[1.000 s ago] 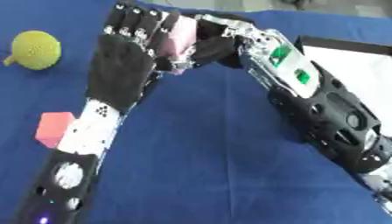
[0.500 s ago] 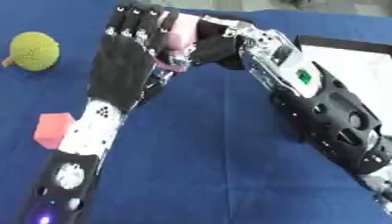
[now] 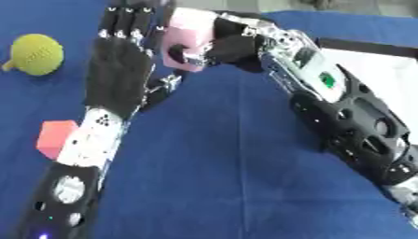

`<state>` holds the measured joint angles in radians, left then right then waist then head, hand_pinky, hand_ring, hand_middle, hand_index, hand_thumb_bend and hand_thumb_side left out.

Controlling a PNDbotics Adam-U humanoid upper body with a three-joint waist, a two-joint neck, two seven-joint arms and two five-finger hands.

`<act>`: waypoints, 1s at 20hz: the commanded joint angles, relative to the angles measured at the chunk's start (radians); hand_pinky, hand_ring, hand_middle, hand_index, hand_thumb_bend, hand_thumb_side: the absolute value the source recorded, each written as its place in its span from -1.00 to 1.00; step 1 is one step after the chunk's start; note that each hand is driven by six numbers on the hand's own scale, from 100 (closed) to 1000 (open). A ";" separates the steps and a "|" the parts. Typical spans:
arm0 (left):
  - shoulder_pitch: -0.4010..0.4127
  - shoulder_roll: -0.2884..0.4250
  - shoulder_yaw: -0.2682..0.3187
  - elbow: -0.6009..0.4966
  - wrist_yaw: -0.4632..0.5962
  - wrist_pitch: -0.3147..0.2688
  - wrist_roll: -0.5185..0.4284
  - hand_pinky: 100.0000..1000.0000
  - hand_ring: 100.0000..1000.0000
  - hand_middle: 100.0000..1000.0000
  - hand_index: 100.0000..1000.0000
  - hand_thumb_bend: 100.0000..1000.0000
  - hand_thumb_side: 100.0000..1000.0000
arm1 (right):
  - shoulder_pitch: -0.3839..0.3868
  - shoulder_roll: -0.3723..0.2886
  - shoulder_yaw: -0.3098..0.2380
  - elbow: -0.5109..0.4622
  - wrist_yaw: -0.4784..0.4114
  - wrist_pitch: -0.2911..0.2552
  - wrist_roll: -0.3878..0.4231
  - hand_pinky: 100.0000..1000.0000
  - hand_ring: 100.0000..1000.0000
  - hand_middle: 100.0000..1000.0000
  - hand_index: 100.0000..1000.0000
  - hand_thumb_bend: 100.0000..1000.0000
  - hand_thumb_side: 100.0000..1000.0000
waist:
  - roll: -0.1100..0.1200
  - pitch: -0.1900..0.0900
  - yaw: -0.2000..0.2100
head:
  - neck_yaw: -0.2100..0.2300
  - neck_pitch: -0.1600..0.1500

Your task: Pick up the objects with one hand, pass them to the other hand, and then place them into the box on the other side of the table.

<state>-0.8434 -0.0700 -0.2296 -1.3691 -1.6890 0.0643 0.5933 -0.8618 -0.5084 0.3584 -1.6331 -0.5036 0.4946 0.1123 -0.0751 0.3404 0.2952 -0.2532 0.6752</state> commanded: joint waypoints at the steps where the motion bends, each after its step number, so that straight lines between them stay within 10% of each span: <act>1: -0.004 0.014 0.023 -0.023 0.021 0.023 0.000 0.57 0.46 0.41 0.80 0.26 -0.54 | -0.009 -0.039 -0.013 -0.017 0.015 -0.013 -0.001 0.97 1.00 0.23 0.17 -0.73 -1.00 | 0.006 -0.027 -0.003 | 0.004 0.004; 20: 0.115 0.436 0.020 -0.081 0.446 -0.032 -0.185 0.54 0.42 0.40 0.66 -0.13 -0.41 | 0.208 -0.303 -0.180 -0.193 -0.148 -0.021 -0.026 1.00 1.00 0.33 0.27 -0.72 -1.00 | 0.067 -0.072 -0.050 | -0.038 0.033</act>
<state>-0.7185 0.3138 -0.2112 -1.4182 -1.2844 0.0357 0.4292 -0.6424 -0.7589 0.2097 -1.7909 -0.6286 0.4738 0.0937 -0.0080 0.2963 0.2446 -0.2845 0.7028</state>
